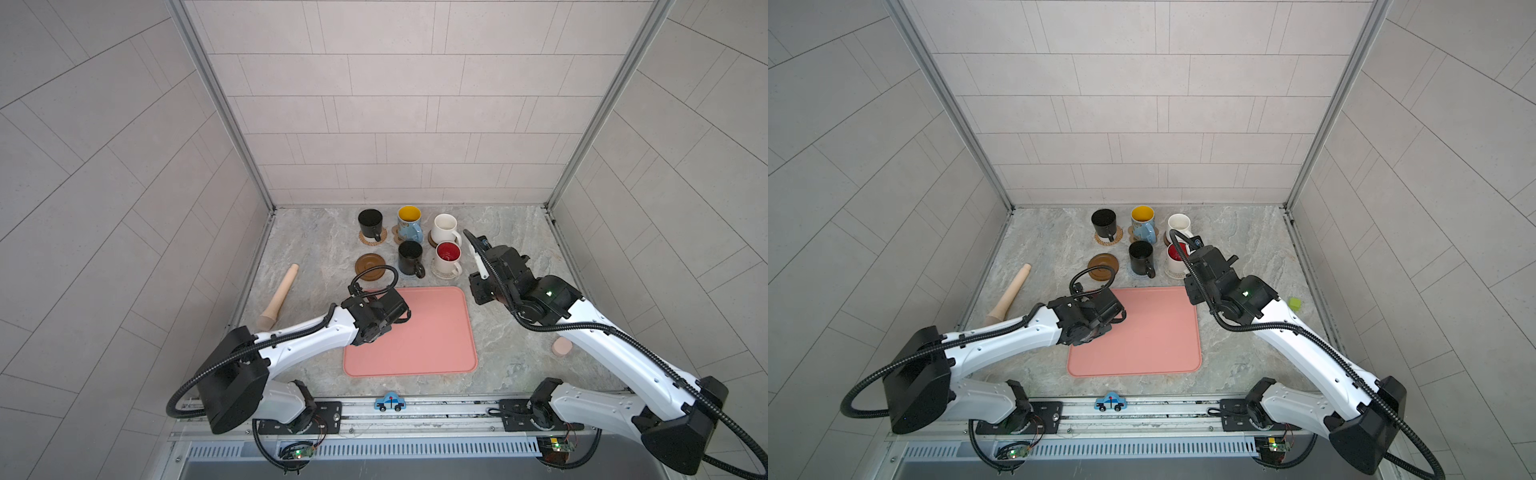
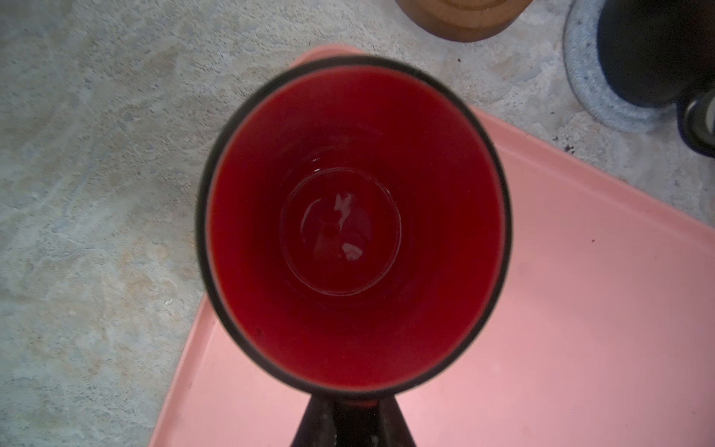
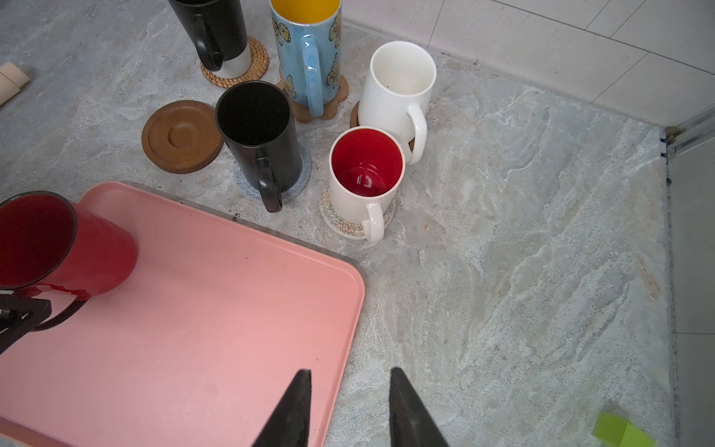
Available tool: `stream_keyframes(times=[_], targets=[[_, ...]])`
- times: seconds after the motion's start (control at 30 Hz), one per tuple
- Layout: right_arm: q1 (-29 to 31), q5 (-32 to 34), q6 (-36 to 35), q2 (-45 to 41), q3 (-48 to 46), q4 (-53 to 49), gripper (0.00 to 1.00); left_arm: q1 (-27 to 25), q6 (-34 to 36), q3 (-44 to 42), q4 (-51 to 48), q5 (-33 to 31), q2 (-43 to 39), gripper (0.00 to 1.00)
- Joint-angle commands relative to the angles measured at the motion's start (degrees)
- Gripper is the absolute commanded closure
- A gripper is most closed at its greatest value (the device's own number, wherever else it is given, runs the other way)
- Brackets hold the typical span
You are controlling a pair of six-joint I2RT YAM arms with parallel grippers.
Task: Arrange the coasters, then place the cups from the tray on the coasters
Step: 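Close the left gripper on the red mug's rim and lift it, then carry the red mug with the left gripper over the brown wooden coaster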
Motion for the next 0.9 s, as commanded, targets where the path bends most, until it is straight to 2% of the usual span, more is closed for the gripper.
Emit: stream_keyframes(times=[0.0,0.3,0.43,0.87], targets=[[-0.23,0.72,0.63,-1.35,-0.50,-0.71,0.63,0.70,-0.51,0.94,-1.85,-4.09,-0.88,0.90],[-0.27,1.23,0.26,-2.26,-0.69,-1.64,0.63,2.06,-0.84,3.58,-2.08,-8.87,-3.59,0.92],[-0.57,1.29,0.49,-2.93,-0.80,-1.68,0.64,4.01,0.76,5.47,-0.96,-9.01,-3.16,0.92],[-0.85,1.74,1.23,-4.08,-1.02,-3.15,0.64,12.88,8.02,15.15,6.08,-5.09,7.31,0.92]])
